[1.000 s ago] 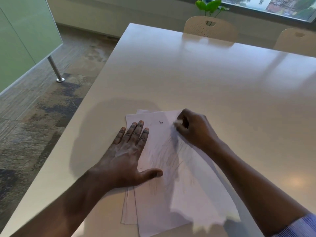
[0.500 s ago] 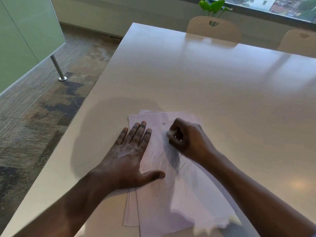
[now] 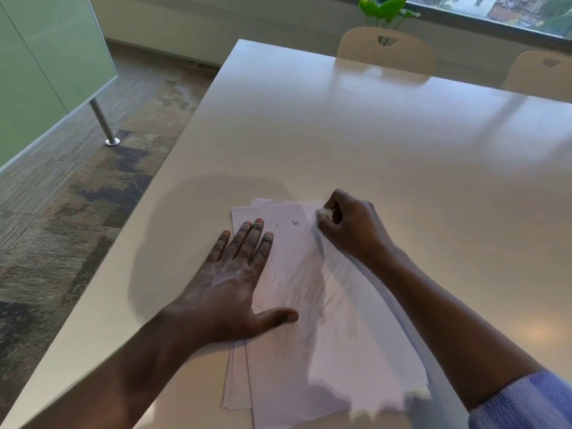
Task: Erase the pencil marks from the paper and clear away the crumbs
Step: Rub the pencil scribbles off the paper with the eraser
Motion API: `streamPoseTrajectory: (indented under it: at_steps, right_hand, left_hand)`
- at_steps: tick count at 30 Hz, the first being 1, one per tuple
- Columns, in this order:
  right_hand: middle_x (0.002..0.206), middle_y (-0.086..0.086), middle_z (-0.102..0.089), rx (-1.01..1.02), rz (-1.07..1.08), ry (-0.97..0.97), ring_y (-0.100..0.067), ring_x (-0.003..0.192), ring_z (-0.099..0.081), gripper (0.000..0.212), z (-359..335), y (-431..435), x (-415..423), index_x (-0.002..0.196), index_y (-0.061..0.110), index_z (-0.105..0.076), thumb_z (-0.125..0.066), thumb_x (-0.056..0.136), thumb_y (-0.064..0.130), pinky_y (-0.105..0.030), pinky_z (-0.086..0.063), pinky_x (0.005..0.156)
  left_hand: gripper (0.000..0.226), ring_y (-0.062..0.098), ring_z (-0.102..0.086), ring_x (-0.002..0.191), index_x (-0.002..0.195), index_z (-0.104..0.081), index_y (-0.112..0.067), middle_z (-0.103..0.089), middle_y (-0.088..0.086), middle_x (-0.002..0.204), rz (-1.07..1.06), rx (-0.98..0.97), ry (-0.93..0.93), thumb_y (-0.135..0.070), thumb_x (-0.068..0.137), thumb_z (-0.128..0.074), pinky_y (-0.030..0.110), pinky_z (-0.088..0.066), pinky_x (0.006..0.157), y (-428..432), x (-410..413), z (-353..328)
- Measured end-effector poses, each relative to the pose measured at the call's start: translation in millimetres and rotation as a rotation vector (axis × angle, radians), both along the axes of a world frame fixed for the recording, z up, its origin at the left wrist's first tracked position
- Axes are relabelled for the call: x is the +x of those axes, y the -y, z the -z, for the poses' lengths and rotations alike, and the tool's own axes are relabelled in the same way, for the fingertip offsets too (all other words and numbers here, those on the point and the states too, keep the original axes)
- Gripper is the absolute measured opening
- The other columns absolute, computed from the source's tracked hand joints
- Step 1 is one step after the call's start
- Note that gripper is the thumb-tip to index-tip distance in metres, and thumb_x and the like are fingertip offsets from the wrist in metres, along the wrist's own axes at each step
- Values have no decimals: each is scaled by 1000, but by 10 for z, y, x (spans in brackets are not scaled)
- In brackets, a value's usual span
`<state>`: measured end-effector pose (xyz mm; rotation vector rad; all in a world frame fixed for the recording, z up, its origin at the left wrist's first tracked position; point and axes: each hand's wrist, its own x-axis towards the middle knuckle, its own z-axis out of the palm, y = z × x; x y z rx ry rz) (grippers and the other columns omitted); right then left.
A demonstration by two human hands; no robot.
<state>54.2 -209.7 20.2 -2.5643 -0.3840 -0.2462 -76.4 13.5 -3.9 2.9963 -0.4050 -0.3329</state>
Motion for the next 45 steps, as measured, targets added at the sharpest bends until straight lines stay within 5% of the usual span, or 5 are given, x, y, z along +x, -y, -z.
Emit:
streamPoseTrajectory:
  at_steps: [12, 17, 33, 39, 45]
  right_hand:
    - [73, -2, -64, -18, 5, -43, -25, 66, -59, 14, -70, 20, 55, 88, 17, -61, -66, 85, 30, -32, -43, 57]
    - [70, 4, -58, -83, -239, -82, -15, 59, -52, 14, -29, -77, -398, 88, 18, -58, -71, 86, 23, -32, -40, 54]
    - [66, -3, -61, -16, 73, -45, -28, 64, -59, 12, -92, 226, -80, 84, 18, -58, -66, 84, 27, -35, -46, 58]
    - [69, 10, -55, -69, -320, -61, -11, 57, -51, 11, -71, -105, -723, 88, 17, -56, -67, 90, 19, -18, -35, 50]
    - [70, -1, -59, -52, -2, -8, -24, 62, -54, 11, -91, 70, -310, 84, 19, -56, -65, 85, 26, -32, -39, 56]
  left_hand:
    - [127, 13, 44, 146, 154, 36, -21, 48, 0, 158, -2, -10, 9, -102, 70, -12, 44, 13, 127, 9, -16, -20]
    - [126, 14, 43, 146, 155, 34, -21, 46, 1, 159, -4, -2, 15, -102, 69, -8, 44, 12, 127, 9, -7, -13]
    - [126, 14, 43, 146, 154, 35, -21, 47, 0, 159, 7, 7, 4, -102, 71, -12, 44, 14, 127, -3, -8, -22]
    - [127, 15, 44, 145, 154, 35, -20, 48, 1, 158, 4, 16, -5, -102, 68, -10, 44, 15, 126, 9, 3, -25]
    - [128, 15, 43, 147, 155, 34, -19, 47, 1, 159, 7, 23, -1, -103, 67, -7, 44, 13, 127, 6, -2, -25]
